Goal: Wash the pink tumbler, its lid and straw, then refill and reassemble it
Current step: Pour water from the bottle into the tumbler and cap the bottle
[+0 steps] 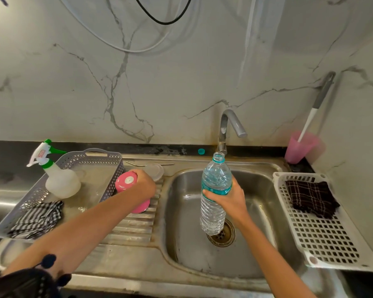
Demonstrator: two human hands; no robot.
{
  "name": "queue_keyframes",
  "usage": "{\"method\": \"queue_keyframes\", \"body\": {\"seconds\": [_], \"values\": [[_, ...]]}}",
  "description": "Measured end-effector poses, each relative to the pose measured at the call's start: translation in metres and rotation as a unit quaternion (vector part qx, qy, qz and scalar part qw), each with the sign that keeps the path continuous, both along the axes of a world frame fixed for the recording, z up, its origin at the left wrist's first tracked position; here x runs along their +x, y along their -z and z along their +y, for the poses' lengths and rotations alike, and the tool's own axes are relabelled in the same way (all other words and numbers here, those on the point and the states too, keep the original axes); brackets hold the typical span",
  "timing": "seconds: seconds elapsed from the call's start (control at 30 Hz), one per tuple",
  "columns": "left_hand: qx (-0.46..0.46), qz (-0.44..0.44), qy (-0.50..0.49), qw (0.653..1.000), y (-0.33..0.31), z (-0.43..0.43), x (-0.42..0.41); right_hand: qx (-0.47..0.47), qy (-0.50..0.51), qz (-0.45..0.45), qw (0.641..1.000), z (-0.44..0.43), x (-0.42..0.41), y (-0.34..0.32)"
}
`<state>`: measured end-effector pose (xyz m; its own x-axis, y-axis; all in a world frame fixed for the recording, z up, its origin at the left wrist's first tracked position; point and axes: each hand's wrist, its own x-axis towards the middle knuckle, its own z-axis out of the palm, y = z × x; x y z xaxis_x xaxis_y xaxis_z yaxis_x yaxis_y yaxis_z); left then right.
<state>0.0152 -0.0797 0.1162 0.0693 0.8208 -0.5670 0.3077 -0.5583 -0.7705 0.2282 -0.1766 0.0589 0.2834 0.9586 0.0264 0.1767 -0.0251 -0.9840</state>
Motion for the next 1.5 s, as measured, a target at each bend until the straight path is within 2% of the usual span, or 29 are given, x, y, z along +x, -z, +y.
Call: {"method": "queue_keyframes", "body": {"seconds": [0.03,0.1,0.17,0.23,0.27,0.33,0.37,0.4,0.47,0.57,0.67,0.8,1.03,1.5], "values": [[0.002,-0.032,-0.015,0.999,-0.003,0.004,-0.004,0.0,0.0,-0.002,1.0,-0.001,0.002,-0.002],[0.011,-0.159,-0.053,0.986,-0.009,0.011,-0.014,0.004,0.002,-0.012,1.0,-0.003,0.009,-0.006],[0.012,-0.34,-0.071,0.938,-0.01,0.014,-0.026,0.006,0.005,-0.02,1.0,-0.003,0.016,-0.011],[0.0,-0.527,-0.099,0.844,-0.005,0.009,-0.034,0.005,0.006,-0.033,0.999,-0.004,0.024,-0.017],[-0.021,-0.622,-0.127,0.772,0.0,0.003,-0.035,0.008,0.003,-0.044,0.999,-0.004,0.027,-0.021],[-0.086,-0.779,-0.182,0.594,0.006,-0.013,-0.027,0.018,-0.007,-0.071,0.997,-0.006,0.033,-0.03],[-0.121,-0.823,-0.207,0.515,0.01,-0.02,-0.021,0.024,-0.013,-0.086,0.996,-0.006,0.036,-0.034],[-0.149,-0.849,-0.226,0.454,0.014,-0.026,-0.014,0.03,-0.017,-0.102,0.994,-0.006,0.04,-0.039],[-0.175,-0.873,-0.245,0.384,0.021,-0.033,0.002,0.045,-0.023,-0.145,0.988,-0.004,0.047,-0.048],[-0.171,-0.897,-0.243,0.326,0.022,-0.036,0.026,0.071,-0.022,-0.213,0.974,0.002,0.057,-0.06],[-0.175,-0.904,-0.238,0.31,0.023,-0.033,0.038,0.08,-0.023,-0.294,0.952,0.01,0.066,-0.068],[-0.182,-0.891,-0.223,0.351,0.027,-0.028,0.039,0.081,-0.028,-0.406,0.91,0.016,0.076,-0.071],[-0.186,-0.884,-0.226,0.366,0.039,-0.029,0.041,0.079,-0.014,-0.537,0.84,0.024,0.082,-0.071],[-0.188,-0.882,-0.24,0.359,0.063,-0.041,0.047,0.055,-0.004,-0.644,0.763,0.026,0.082,-0.062]]}}
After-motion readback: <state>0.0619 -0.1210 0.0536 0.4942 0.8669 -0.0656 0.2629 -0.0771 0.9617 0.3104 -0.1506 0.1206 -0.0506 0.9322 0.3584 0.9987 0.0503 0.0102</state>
